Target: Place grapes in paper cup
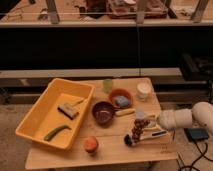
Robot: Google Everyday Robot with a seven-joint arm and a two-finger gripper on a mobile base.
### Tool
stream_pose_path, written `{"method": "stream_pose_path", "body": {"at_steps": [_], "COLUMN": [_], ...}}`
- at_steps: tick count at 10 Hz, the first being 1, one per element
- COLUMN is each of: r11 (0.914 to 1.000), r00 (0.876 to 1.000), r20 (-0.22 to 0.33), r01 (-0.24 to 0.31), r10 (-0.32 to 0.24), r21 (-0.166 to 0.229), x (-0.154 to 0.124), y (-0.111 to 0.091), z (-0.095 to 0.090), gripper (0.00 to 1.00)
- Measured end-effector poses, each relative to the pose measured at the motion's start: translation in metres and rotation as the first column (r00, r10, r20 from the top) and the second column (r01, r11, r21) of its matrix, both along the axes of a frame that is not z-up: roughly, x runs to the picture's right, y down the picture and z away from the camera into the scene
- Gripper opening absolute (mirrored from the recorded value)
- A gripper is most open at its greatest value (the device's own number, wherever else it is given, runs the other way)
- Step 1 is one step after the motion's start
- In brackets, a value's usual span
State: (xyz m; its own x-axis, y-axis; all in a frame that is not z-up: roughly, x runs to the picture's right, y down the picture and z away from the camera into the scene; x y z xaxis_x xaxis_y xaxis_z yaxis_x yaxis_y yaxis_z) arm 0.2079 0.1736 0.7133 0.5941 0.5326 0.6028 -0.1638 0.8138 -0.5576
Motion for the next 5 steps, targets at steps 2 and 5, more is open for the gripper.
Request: {"method": "stream_pose_path", "body": {"at_steps": [2, 5], "r11": [1.0000, 0.9996], "r00": [1.000, 0.997], "r20": [-0.001, -0.073], "r01": [-0.001, -0.023], "r10": [0.001, 0.025], "r21": [0.000, 0.017], "x": [0.000, 0.015], "y": [0.000, -0.012], "z": [0.000, -0.005], "gripper": [0.19, 0.19]}}
